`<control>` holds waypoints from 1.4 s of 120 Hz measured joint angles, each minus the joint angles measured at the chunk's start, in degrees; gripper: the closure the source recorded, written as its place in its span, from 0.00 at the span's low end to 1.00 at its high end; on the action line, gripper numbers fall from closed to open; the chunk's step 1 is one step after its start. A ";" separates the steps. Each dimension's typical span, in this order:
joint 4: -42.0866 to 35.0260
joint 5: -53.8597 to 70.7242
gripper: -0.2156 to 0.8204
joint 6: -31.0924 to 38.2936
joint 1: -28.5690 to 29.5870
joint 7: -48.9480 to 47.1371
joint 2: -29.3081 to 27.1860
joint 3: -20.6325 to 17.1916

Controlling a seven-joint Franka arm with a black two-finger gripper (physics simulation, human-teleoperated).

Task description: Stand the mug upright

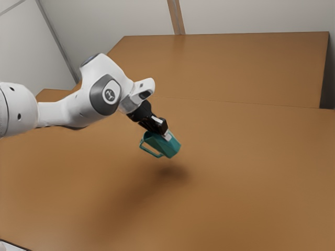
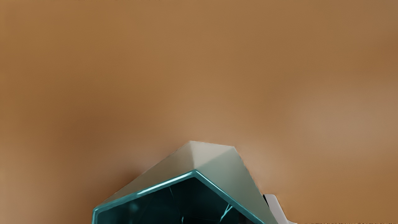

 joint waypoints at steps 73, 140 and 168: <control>12.45 25.41 0.97 -4.08 3.75 1.30 14.85 0.07; 15.94 29.51 0.80 -5.20 4.18 5.21 20.62 0.06; 15.80 29.47 0.41 -5.63 4.21 6.25 19.47 0.06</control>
